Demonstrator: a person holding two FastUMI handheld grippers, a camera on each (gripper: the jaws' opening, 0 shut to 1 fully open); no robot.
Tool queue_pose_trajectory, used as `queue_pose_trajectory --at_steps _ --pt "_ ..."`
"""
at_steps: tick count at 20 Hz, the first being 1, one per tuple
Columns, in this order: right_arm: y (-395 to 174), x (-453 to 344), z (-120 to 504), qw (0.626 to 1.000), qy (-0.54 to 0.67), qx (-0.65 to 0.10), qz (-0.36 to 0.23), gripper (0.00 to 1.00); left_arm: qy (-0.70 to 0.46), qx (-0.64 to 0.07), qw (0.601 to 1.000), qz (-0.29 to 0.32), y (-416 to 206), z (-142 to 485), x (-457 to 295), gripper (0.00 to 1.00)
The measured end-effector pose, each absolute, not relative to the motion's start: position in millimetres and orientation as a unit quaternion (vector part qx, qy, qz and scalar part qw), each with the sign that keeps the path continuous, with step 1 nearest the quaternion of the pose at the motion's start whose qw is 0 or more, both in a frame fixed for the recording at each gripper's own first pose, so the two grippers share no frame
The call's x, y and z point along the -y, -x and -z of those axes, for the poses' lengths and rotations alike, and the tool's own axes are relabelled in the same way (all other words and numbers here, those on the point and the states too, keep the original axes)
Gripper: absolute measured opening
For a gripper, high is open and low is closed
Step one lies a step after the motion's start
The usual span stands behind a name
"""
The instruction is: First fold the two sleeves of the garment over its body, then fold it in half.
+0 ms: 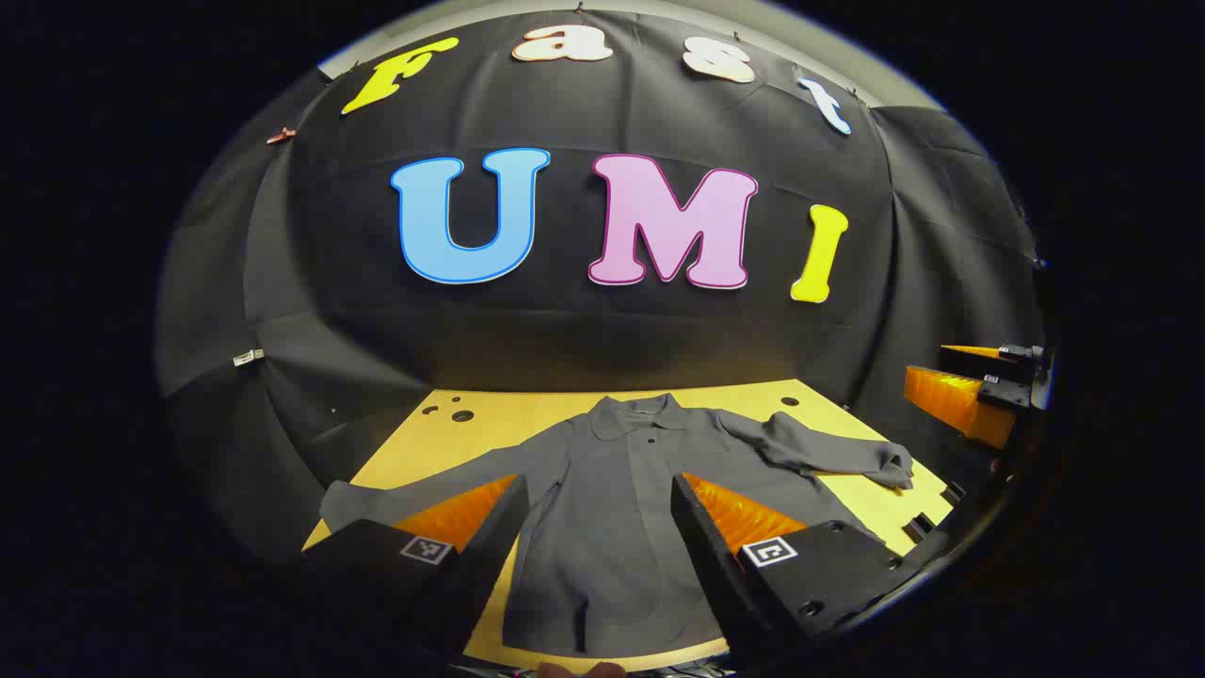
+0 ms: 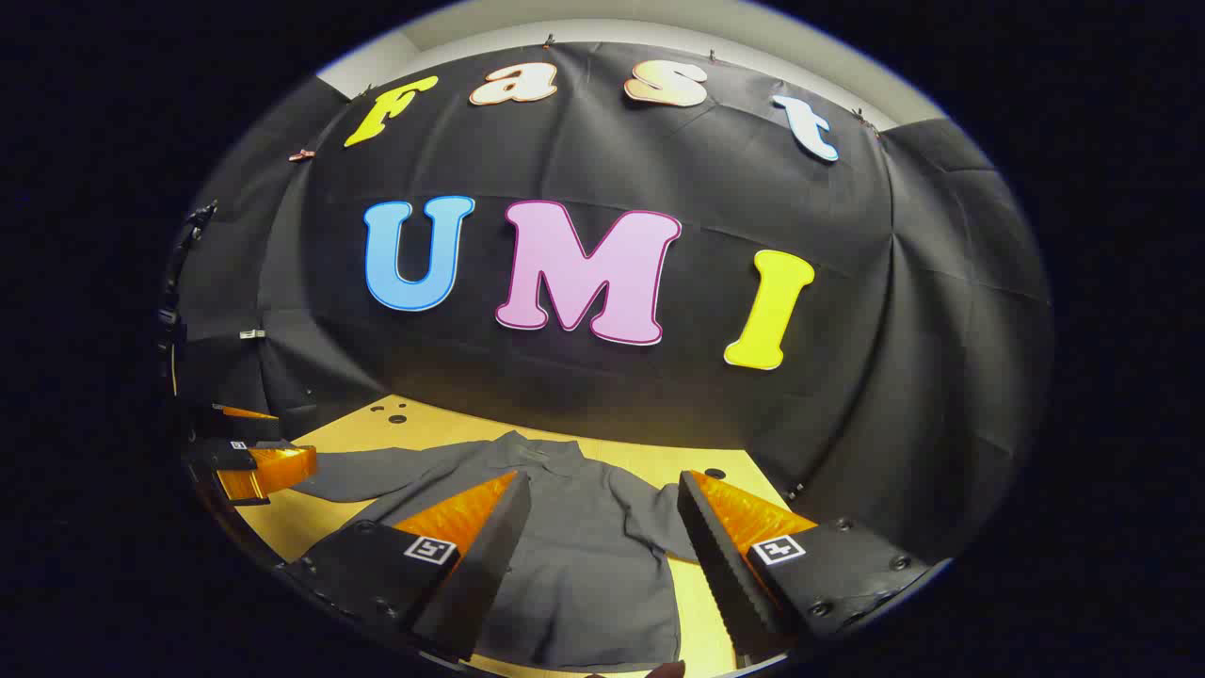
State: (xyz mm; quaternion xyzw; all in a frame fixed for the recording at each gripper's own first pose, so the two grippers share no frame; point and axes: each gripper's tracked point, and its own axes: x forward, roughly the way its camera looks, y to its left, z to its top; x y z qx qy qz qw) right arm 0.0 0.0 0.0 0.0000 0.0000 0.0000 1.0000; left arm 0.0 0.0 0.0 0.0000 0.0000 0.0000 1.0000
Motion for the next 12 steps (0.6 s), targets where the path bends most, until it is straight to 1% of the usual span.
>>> queue_pose_trajectory --at_steps 5,6,7,12 --pt "-0.4 -0.6 0.2 1.0 0.001 0.0 -0.001 0.98 0.001 -0.001 1.0 0.002 -1.4 1.5 0.5 0.96" --pt "-0.7 -0.1 0.3 1.0 0.001 0.0 0.0 0.98 0.002 -0.002 1.0 0.002 -1.6 0.9 0.2 0.92" --pt "-1.2 -0.1 0.5 1.0 0.002 -0.001 0.0 0.98 0.002 -0.003 1.0 0.002 -1.7 2.8 0.3 0.96" --pt "-3.3 -0.8 1.8 1.0 0.001 -0.003 0.001 0.98 0.003 -0.004 1.0 0.001 -2.9 1.9 -1.9 0.96"
